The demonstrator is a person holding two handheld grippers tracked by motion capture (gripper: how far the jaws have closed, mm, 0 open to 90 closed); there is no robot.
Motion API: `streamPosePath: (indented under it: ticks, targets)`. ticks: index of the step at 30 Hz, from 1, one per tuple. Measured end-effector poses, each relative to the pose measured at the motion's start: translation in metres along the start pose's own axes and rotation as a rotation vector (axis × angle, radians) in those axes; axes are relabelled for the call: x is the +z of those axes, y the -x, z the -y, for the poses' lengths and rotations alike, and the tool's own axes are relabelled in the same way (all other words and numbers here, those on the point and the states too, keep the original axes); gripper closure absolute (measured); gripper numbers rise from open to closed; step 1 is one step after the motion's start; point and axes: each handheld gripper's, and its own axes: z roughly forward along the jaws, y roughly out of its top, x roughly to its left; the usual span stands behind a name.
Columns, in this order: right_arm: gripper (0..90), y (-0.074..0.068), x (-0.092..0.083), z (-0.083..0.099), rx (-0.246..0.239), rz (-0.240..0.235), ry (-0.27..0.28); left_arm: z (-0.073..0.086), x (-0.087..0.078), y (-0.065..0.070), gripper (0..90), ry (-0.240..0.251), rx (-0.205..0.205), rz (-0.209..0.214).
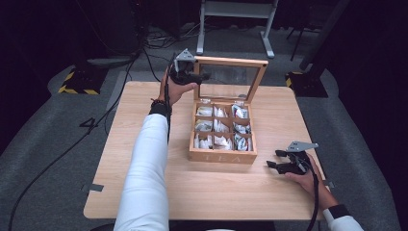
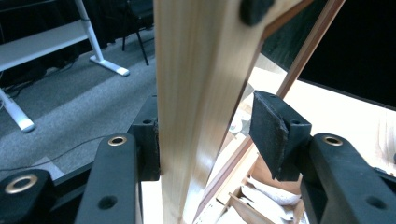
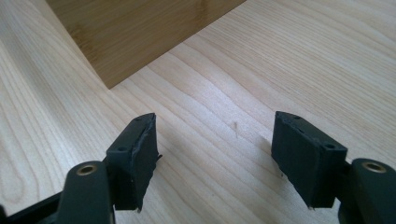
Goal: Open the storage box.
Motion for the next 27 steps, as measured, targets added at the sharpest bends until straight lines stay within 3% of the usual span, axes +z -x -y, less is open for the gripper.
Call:
streamPosePath:
  ticks: [4,15,21,24,27]
  targets:
    - [28.0,-0.003,0.001,0.001,-0.032,0.016,0.005,0.0,0.003,0.0,49.1,0.004,0.006,-0.019]
    - [25.4,-0.004,0.002,0.001,-0.025,0.026,0.004,0.0,0.01,-0.006,47.6,0.02,-0.001,-0.05]
    - [24.5,-0.004,0.002,0.002,-0.018,0.035,0.003,-0.001,0.016,-0.011,45.6,0.024,-0.026,-0.072]
    - [23.8,-0.006,0.003,0.001,0.001,0.055,0.002,-0.005,0.023,-0.015,43.5,0.012,-0.072,-0.092]
    - [23.7,-0.007,0.003,0.0,0.005,0.059,-0.002,-0.005,0.026,-0.018,42.7,0.015,-0.079,-0.098]
